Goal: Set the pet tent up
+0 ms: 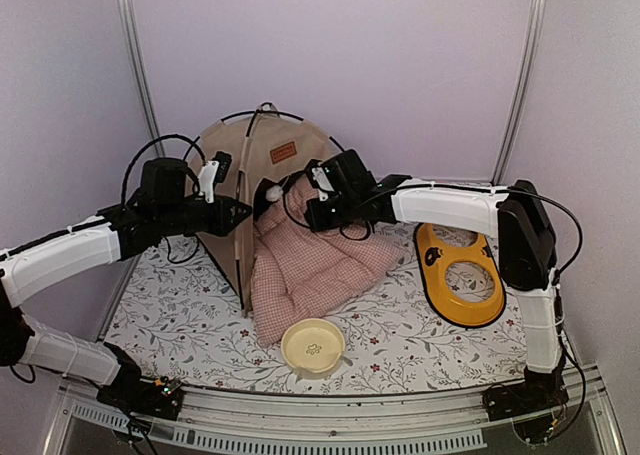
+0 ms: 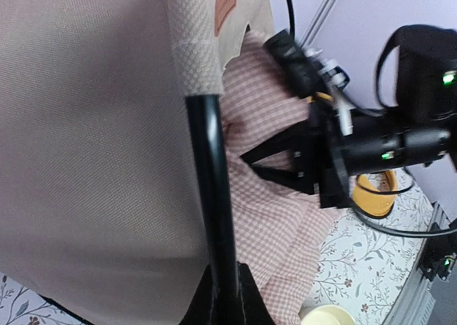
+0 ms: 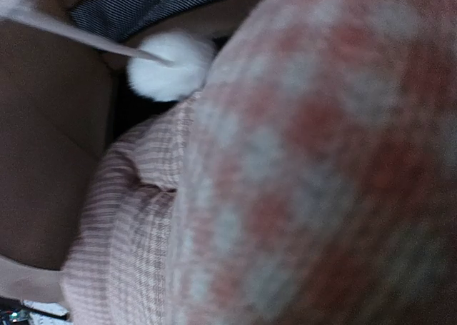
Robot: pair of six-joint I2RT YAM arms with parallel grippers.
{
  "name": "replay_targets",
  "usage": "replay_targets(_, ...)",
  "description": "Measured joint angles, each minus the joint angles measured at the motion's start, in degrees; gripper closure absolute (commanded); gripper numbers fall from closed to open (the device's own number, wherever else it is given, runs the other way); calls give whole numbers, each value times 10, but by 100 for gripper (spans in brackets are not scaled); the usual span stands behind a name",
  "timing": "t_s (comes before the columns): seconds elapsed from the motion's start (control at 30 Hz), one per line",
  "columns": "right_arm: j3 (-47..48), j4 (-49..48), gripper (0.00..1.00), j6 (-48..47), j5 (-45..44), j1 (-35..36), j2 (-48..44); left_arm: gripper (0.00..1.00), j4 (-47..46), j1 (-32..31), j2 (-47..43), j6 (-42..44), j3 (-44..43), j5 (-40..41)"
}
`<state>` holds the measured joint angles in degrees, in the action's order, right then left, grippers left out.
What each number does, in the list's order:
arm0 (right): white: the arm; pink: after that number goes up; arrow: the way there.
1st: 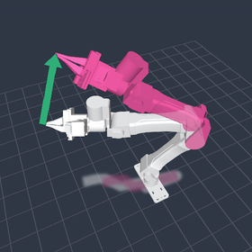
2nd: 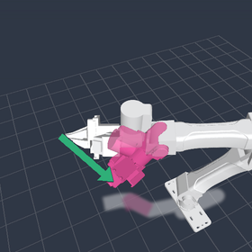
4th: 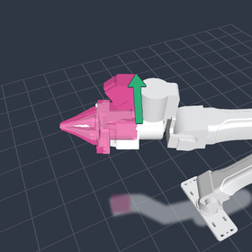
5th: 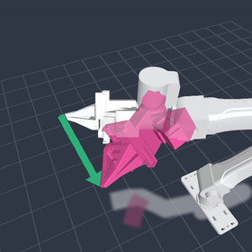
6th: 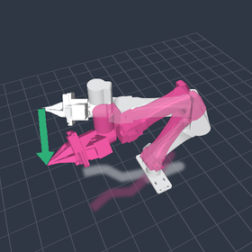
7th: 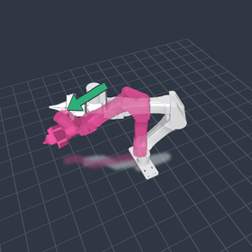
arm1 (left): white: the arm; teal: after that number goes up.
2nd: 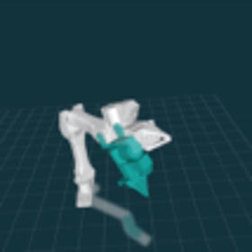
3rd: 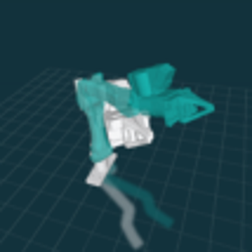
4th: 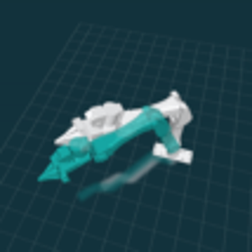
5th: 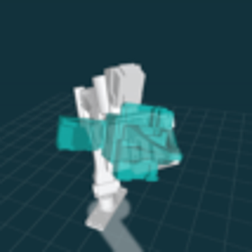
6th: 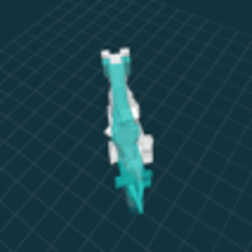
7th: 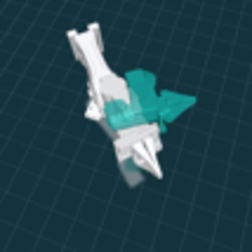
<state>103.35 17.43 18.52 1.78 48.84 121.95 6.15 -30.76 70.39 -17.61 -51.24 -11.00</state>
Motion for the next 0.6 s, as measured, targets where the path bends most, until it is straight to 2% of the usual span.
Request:
replay_targets(0.07,2,-2,84,0,-8,-7,29,100,-3,0,-7,0,1,-16)
replay_targets(0.13,2,0,66,3,-14,-16,53,100,-5,0,-16,0,4,-28)
replay_targets(0.27,-8,-1,35,6,-25,-34,57,99,-8,0,-24,-2,7,-37)
replay_targets(0.5,-55,-9,6,-3,-50,-17,-24,100,-7,-3,-24,-24,13,-1)
replay_targets(0.57,-66,-10,0,-5,-58,-11,-50,100,-7,-3,-23,-29,15,7)
replay_targets(0.6,-74,-11,1,-6,-64,-9,-67,100,-7,-3,-23,-32,17,12)
